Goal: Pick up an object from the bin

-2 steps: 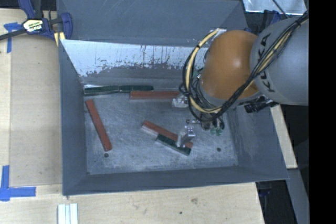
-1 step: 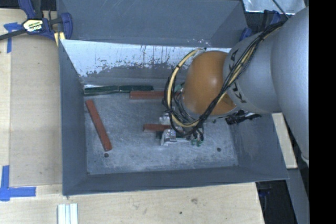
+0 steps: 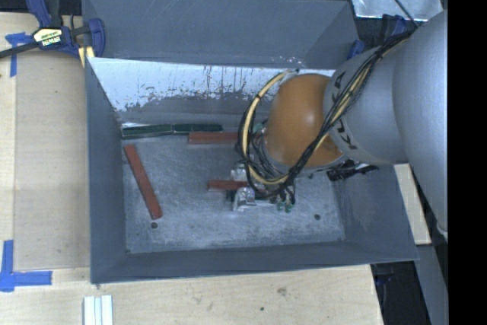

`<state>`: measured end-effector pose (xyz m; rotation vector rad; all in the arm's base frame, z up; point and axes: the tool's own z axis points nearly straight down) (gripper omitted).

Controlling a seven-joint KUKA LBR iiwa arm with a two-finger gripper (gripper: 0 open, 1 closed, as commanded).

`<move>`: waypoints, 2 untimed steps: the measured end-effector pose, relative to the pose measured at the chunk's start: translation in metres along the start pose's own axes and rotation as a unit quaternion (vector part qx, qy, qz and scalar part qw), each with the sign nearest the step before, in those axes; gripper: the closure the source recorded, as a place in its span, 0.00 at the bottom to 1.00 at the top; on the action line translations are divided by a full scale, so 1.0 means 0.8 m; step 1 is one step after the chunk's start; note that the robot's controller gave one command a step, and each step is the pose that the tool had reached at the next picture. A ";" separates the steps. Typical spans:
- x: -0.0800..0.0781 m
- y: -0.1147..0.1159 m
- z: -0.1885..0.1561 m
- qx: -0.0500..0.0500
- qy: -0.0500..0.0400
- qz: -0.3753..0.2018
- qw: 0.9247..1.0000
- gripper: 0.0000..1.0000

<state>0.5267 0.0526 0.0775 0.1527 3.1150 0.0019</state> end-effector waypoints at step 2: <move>-0.020 -0.021 -0.202 0.001 0.010 -0.004 1.000 1.00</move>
Offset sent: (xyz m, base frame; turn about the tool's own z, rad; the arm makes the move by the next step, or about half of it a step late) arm 0.0096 -0.0181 0.1620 -0.0065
